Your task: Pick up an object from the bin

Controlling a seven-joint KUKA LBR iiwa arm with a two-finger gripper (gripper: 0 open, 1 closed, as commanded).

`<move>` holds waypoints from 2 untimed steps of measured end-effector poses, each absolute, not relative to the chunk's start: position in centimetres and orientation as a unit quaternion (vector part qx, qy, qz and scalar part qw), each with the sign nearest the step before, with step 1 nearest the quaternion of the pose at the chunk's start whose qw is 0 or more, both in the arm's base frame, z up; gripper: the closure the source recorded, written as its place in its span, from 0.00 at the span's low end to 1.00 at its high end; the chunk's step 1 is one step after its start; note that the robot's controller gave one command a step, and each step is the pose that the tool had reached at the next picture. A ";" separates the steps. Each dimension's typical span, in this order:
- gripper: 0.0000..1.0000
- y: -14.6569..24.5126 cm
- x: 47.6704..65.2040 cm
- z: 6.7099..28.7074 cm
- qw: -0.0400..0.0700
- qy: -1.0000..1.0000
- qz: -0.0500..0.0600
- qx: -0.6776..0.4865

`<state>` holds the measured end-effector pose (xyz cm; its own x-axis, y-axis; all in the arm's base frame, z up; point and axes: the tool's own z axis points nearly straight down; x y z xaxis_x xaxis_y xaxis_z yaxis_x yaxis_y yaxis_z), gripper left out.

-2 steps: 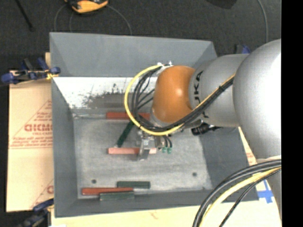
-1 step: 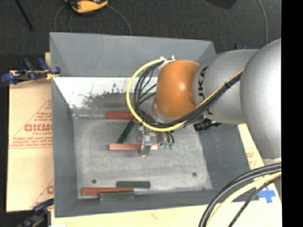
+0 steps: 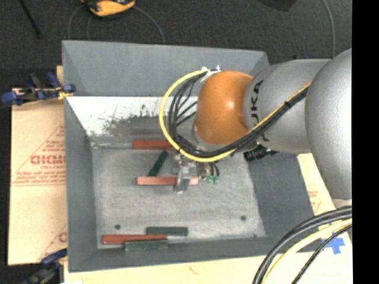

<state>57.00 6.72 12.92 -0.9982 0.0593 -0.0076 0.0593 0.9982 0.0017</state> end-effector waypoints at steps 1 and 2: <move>1.00 6.7 56.9 13.5 0.002 1.000 0.001 0.030; 1.00 6.7 56.9 14.5 0.001 1.000 0.001 0.030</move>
Offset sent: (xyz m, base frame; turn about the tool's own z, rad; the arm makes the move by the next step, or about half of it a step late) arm -0.0001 0.0001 0.0065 0.0000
